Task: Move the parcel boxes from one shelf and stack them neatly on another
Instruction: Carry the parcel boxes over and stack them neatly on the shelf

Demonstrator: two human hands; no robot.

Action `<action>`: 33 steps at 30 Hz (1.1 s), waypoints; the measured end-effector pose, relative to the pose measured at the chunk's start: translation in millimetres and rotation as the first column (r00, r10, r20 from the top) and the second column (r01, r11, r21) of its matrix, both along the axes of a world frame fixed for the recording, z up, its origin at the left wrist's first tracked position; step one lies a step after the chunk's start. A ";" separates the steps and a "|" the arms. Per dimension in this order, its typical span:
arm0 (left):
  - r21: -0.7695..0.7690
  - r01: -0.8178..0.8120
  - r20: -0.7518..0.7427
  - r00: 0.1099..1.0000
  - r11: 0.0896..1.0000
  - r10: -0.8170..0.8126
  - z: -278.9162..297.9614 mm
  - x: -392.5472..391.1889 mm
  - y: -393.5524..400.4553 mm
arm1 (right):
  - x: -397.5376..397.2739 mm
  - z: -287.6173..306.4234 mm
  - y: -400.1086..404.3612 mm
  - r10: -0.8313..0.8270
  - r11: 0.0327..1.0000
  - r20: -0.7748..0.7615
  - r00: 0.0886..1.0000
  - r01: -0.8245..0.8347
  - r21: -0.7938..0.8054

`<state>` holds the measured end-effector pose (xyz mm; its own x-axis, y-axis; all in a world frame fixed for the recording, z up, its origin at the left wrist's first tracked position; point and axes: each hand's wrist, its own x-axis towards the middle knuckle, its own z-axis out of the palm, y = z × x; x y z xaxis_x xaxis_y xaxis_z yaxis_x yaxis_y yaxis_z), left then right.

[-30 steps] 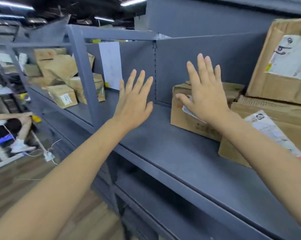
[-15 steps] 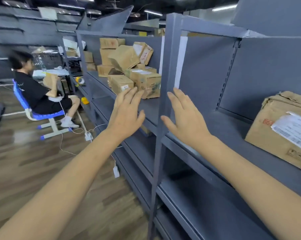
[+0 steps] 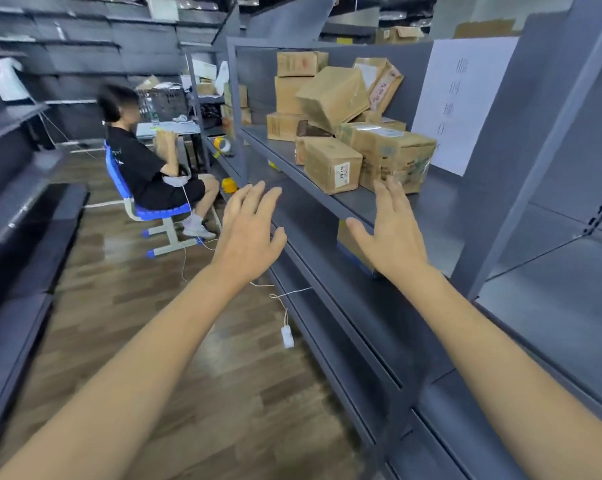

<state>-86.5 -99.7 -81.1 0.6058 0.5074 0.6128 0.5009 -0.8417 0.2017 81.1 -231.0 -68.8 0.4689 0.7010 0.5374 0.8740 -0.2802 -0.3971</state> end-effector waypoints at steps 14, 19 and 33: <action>-0.041 0.000 -0.028 1.000 0.999 -0.001 0.6 82.3 150.0 | 115.8 -1.6 124.4 -0.164 0.916 -0.271 0.949 0.248 0.315; -0.026 0.084 0.015 0.996 0.996 -0.084 43.1 152.2 212.6 | 175.4 23.5 161.1 -0.201 0.826 -0.373 0.906 0.362 0.433; -0.005 0.196 0.162 0.968 0.981 -0.193 84.4 307.4 325.4 | 255.6 32.6 165.0 -0.124 0.968 -0.577 0.807 0.227 0.110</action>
